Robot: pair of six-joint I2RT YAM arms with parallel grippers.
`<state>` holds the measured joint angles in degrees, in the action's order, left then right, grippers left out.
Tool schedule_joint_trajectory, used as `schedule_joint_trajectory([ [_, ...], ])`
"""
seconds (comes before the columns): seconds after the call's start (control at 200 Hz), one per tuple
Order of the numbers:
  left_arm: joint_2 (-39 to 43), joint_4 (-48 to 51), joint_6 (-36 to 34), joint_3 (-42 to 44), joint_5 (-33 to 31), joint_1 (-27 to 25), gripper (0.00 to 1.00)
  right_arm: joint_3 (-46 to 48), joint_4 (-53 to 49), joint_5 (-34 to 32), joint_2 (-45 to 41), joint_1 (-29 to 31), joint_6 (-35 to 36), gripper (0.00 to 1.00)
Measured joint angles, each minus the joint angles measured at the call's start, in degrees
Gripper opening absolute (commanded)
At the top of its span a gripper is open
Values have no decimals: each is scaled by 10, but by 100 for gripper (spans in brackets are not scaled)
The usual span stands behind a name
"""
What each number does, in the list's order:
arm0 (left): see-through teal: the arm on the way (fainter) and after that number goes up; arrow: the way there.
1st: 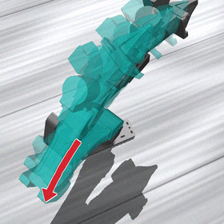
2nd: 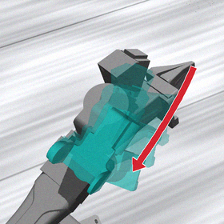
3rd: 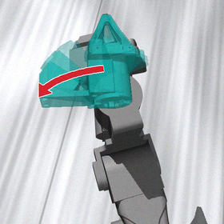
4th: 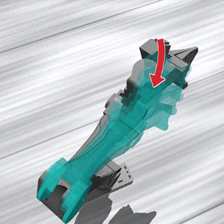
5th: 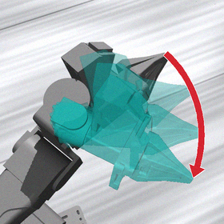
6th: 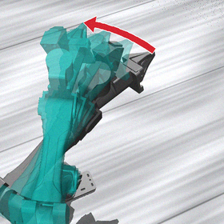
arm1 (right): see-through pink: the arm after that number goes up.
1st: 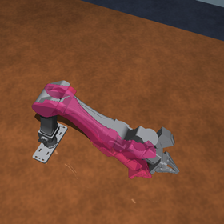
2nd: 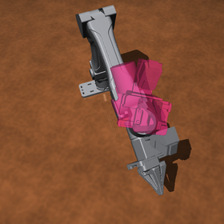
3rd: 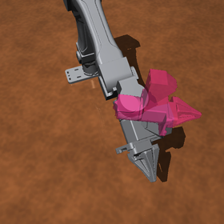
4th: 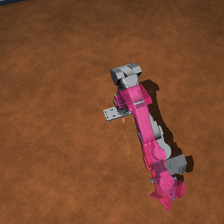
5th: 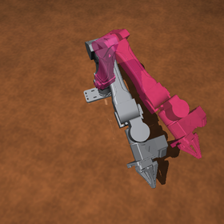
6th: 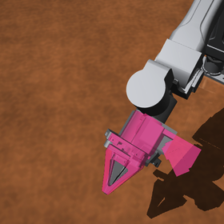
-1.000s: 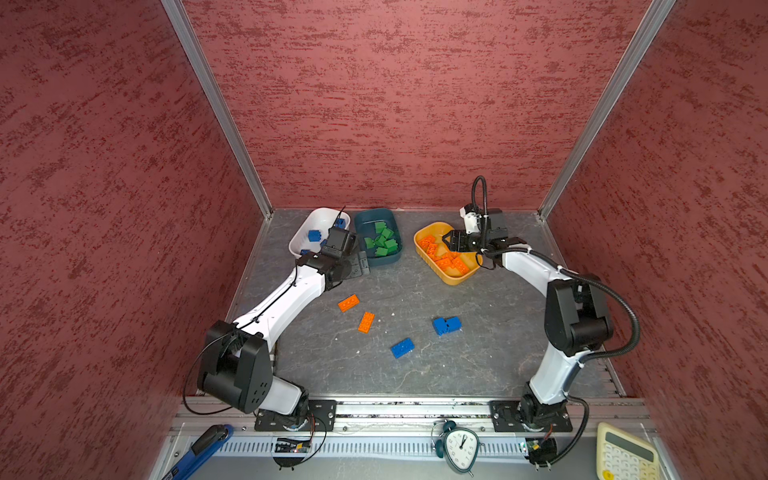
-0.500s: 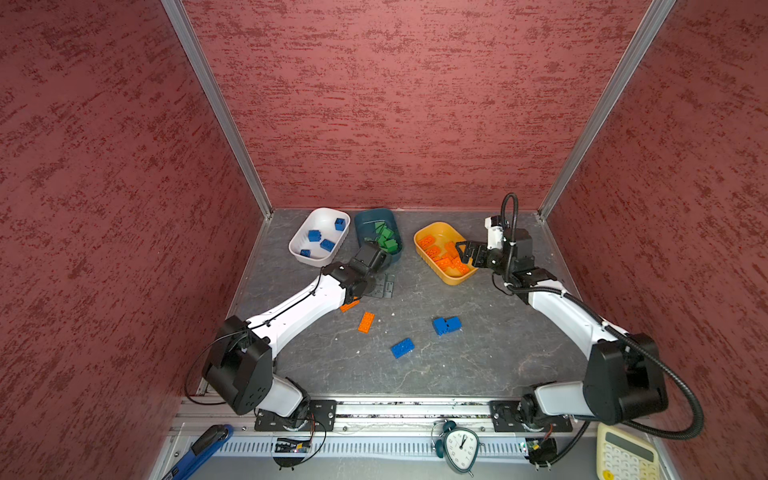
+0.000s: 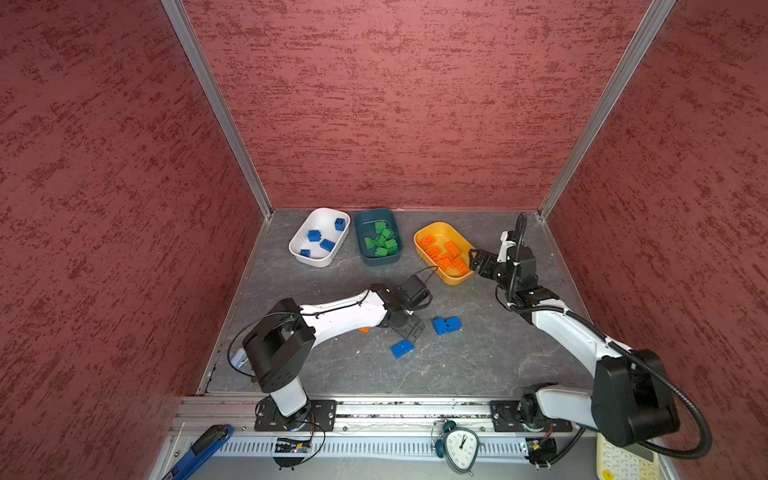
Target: Sort the legos into containers by color
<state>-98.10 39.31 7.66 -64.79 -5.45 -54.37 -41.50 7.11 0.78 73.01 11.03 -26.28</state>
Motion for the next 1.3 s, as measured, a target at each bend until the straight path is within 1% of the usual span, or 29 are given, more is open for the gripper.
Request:
schedule_joint_trajectory([
  [0.115,-37,0,-10,-6,11,-26,92,0,11,-1,-14,0,-3,99],
  [0.245,-58,11,-10,-6,14,-29,81,0,15,-5,-28,0,-3,99],
  [0.426,-57,20,-18,6,24,-36,57,1,16,-13,-33,0,-3,99],
  [0.551,-57,21,-19,8,32,-42,43,2,19,-12,-34,0,-3,99],
  [0.746,-48,6,-9,20,39,-29,31,2,26,-10,-33,0,-5,99],
  [0.786,-46,2,-5,22,38,-26,30,2,30,-1,-31,0,-4,99],
  [0.902,-46,-8,8,23,33,-12,29,-5,45,62,-7,0,2,99],
  [1.007,-46,-21,20,23,30,14,28,-23,47,107,23,1,8,99],
  [1.132,-30,-47,33,31,35,52,28,-31,54,128,31,2,11,99],
  [1.302,41,-82,57,53,45,115,28,-31,63,129,31,2,12,99],
])
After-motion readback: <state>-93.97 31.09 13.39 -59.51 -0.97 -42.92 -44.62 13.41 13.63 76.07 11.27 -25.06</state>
